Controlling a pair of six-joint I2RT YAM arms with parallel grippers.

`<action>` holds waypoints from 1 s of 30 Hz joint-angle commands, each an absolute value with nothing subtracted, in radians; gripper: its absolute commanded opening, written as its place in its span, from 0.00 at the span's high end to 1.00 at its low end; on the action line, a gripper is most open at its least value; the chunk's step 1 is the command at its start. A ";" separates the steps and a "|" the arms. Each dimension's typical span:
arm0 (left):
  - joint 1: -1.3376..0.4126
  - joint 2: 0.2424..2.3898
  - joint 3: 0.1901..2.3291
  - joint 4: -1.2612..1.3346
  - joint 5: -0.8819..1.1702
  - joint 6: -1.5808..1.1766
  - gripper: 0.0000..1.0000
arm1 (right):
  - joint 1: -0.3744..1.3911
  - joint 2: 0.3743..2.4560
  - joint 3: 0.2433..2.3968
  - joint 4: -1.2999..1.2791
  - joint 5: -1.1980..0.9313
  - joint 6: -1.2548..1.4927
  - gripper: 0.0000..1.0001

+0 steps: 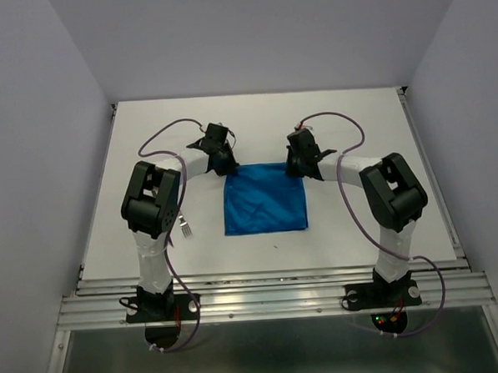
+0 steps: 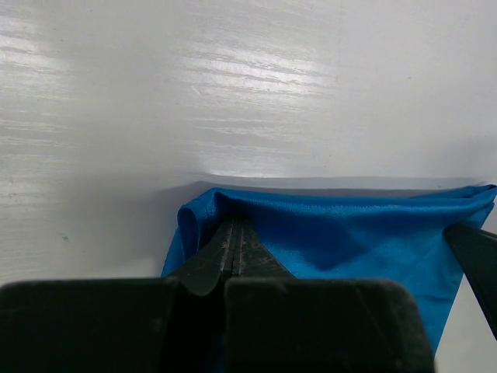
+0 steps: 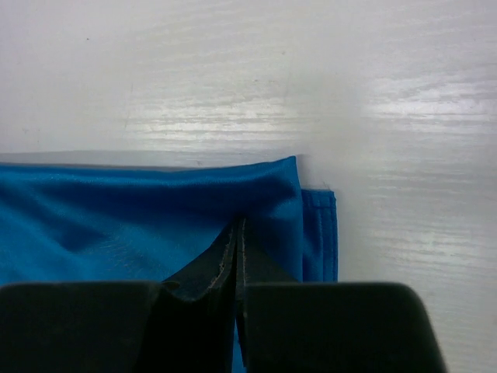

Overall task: Fold the napkin into a case and place the utensils inside
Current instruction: Smooth out the lower triangle-folded napkin at the center of the board.

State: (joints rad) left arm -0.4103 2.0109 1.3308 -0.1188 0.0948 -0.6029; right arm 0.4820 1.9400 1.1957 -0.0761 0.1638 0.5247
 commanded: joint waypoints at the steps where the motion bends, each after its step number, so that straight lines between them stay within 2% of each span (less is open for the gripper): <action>1: -0.417 1.993 1.269 -0.120 0.084 -0.598 1.00 | 0.477 1.853 1.184 -0.077 0.207 0.491 0.97; 14: -0.426 1.964 1.238 -0.112 0.080 -0.598 1.00 | 0.468 2.023 1.241 -0.091 0.195 0.503 0.97; 22: -0.448 1.893 1.149 -0.117 0.083 -0.598 1.00 | 0.468 1.934 1.186 -0.090 0.132 0.439 0.96; 30: -0.491 1.708 1.034 -0.161 0.051 -0.606 1.00 | 0.468 1.780 1.079 -0.160 0.051 0.414 0.96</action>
